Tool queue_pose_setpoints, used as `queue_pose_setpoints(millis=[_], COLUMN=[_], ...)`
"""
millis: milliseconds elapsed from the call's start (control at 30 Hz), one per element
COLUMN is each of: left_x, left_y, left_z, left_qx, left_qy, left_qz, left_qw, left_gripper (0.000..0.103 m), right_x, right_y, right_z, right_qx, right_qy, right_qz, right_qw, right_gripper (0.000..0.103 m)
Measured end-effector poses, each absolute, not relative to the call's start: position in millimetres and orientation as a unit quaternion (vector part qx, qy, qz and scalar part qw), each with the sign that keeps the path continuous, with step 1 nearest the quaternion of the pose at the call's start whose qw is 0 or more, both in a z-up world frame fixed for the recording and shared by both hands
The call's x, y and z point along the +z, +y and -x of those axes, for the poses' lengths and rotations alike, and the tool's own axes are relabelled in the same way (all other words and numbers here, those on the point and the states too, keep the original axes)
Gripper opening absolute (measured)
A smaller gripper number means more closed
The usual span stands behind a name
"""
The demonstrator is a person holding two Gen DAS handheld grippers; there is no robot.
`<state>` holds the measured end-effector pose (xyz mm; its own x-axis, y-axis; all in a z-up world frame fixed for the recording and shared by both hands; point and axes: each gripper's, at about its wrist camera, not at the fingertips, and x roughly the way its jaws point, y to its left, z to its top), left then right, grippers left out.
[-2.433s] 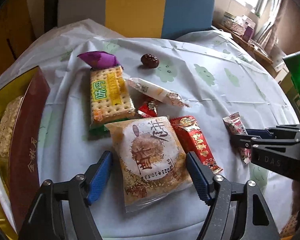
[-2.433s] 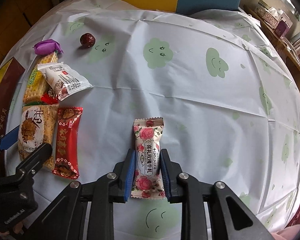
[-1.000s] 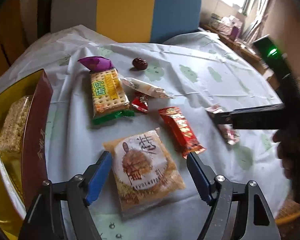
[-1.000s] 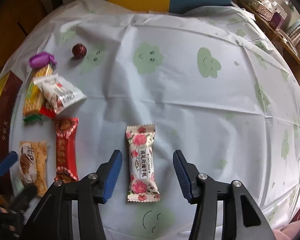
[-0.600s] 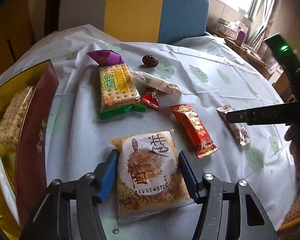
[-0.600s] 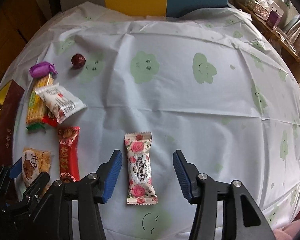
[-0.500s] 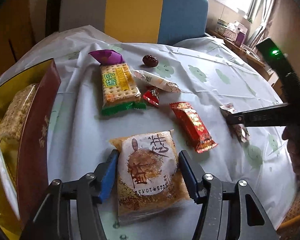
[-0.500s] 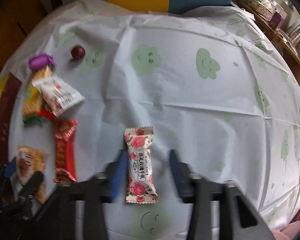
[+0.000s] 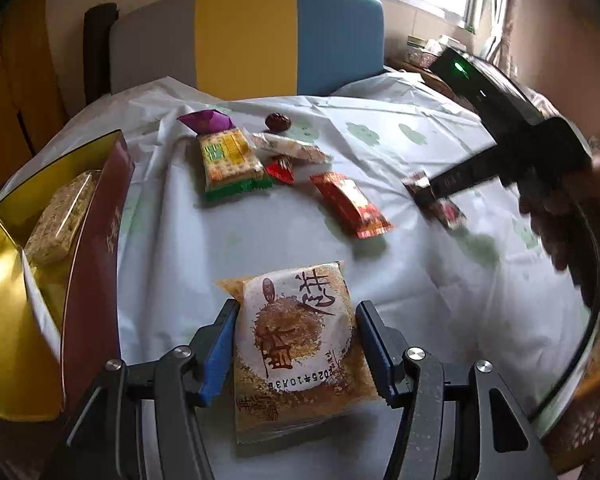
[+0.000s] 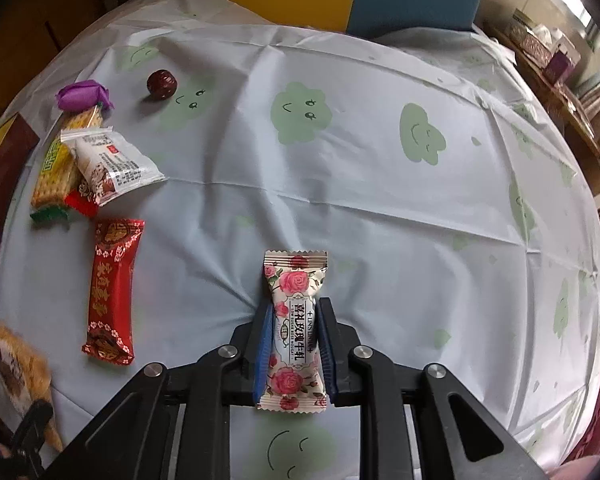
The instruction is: Organize snacks
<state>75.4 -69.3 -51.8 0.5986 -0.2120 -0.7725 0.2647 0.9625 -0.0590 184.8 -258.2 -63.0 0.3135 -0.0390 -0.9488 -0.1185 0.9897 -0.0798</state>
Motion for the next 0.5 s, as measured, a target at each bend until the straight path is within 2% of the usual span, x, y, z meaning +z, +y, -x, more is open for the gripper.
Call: queue_pose_setpoints(millis=[500], left_x=[-58.0], left_y=[-70.9], left_z=[-65.7], left_qx=[-0.131], left_qy=[0.418], left_qz=[-0.049], left_qw=[0.897], left_gripper=[0.059], right_x=[-61.9], right_y=[-256.4], right_z=[-178.1], right_qx=[0.025], right_qy=[0.566], right_qz=[0.104], right_qw=[0.817], right_gripper=[0.022])
